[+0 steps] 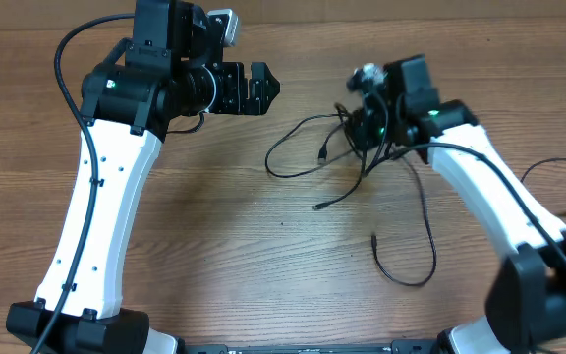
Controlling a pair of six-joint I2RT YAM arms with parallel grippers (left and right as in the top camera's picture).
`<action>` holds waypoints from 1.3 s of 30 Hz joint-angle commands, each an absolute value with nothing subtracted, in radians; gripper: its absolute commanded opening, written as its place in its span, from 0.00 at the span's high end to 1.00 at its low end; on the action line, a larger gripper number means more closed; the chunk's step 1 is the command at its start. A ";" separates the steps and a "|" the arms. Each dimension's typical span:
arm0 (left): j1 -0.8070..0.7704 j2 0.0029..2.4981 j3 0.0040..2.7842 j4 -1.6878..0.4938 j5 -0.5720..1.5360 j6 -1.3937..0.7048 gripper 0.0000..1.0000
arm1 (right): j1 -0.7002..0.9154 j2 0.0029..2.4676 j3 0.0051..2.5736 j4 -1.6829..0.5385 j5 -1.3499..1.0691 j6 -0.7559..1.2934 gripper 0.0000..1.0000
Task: Untangle cables
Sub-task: 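Grasp the black cable loop with the right gripper and lift it, then lift the cable up and pull it right with the right gripper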
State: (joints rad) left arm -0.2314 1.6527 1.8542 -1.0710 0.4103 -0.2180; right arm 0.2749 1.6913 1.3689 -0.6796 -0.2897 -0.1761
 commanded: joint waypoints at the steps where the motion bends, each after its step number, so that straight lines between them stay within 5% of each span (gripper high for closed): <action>1: -0.229 1.662 1.874 -1.075 0.408 -0.224 0.00 | 0.274 1.595 1.432 -0.691 -0.437 -0.126 0.96; 9: -0.229 1.662 1.874 -1.069 0.408 -0.225 0.00 | 0.274 1.506 1.460 -0.697 -0.625 -0.122 0.96; 12: -0.233 1.665 1.871 -1.079 0.409 -0.225 0.18 | 0.274 1.478 1.474 -0.682 -0.627 -0.084 0.96; 23: -0.291 1.667 1.775 -1.082 0.410 -0.330 0.25 | 0.274 1.447 1.475 -0.547 -0.645 0.155 0.96; 39: -0.302 1.671 1.548 -0.741 0.407 -0.585 0.01 | 0.274 1.444 1.475 -0.487 -1.038 0.308 0.96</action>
